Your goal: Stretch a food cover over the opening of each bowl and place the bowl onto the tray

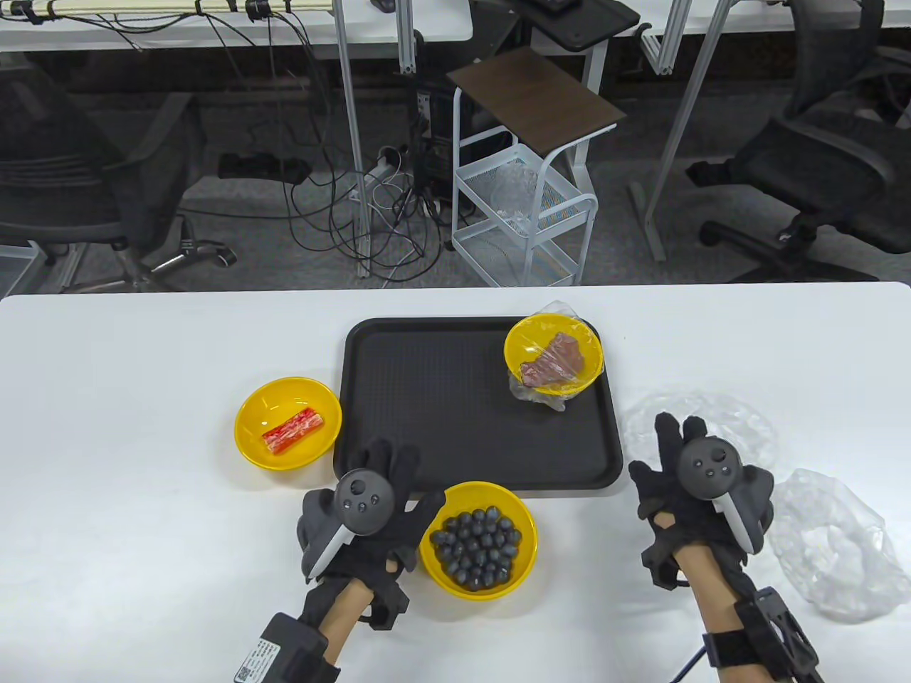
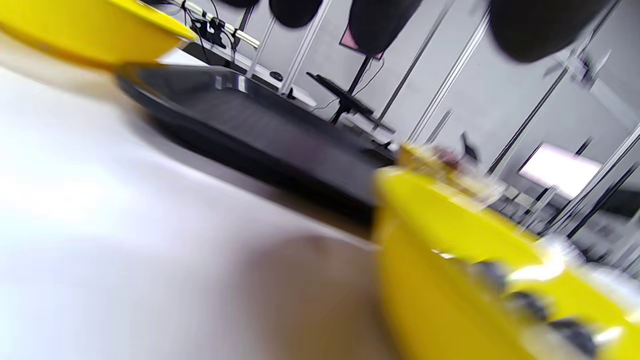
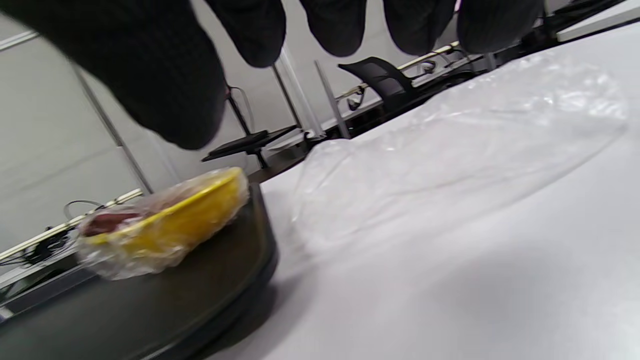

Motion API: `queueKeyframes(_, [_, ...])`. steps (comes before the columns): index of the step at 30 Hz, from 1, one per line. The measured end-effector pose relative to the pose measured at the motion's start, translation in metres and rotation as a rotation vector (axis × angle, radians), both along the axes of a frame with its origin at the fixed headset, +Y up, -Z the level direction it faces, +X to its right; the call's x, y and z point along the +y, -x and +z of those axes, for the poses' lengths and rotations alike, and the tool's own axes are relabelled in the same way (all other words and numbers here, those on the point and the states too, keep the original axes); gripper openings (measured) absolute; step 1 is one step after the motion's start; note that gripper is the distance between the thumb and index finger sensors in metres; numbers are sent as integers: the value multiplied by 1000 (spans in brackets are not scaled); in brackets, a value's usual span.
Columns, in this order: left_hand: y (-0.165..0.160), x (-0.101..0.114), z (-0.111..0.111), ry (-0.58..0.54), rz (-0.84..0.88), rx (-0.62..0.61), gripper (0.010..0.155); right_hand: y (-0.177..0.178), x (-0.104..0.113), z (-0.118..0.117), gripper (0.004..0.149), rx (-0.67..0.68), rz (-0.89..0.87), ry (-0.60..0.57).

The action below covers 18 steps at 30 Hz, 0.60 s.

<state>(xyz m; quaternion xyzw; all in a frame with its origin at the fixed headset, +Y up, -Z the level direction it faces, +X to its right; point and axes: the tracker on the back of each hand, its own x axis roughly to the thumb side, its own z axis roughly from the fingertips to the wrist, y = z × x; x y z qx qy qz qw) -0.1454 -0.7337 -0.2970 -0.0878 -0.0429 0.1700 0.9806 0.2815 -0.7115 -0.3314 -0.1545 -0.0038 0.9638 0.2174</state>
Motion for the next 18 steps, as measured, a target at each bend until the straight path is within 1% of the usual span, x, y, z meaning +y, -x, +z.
queueKeyframes(1, [1,-3,-1,55,-60,-13,89,-1,-4,-5,90,-5,10,73])
queueKeyframes(2, [2,-6,-1,81,-147,3,90,-2,-11,-12,92,-37,37,161])
queueKeyframes(4, [4,-12,-2,92,-226,15,92,-4,-23,-23,91,-75,66,201])
queueKeyframes(6, [6,-13,-2,112,-252,42,92,-3,-31,-30,89,-115,95,217])
queueKeyframes(9, [9,-12,0,116,-260,72,92,-1,-38,-38,77,-164,156,225])
queueKeyframes(11, [10,-11,1,122,-280,84,92,2,-41,-40,73,-154,181,273])
queueKeyframes(12, [10,-11,1,122,-287,87,92,2,-42,-40,69,-162,182,258])
queueKeyframes(14, [12,-10,2,128,-292,99,91,2,-41,-38,57,-203,177,152])
queueKeyframes(16, [14,-9,2,134,-291,107,91,2,-36,-33,47,-231,188,75])
queueKeyframes(18, [15,-9,2,138,-301,118,91,1,-30,-27,45,-250,196,10])
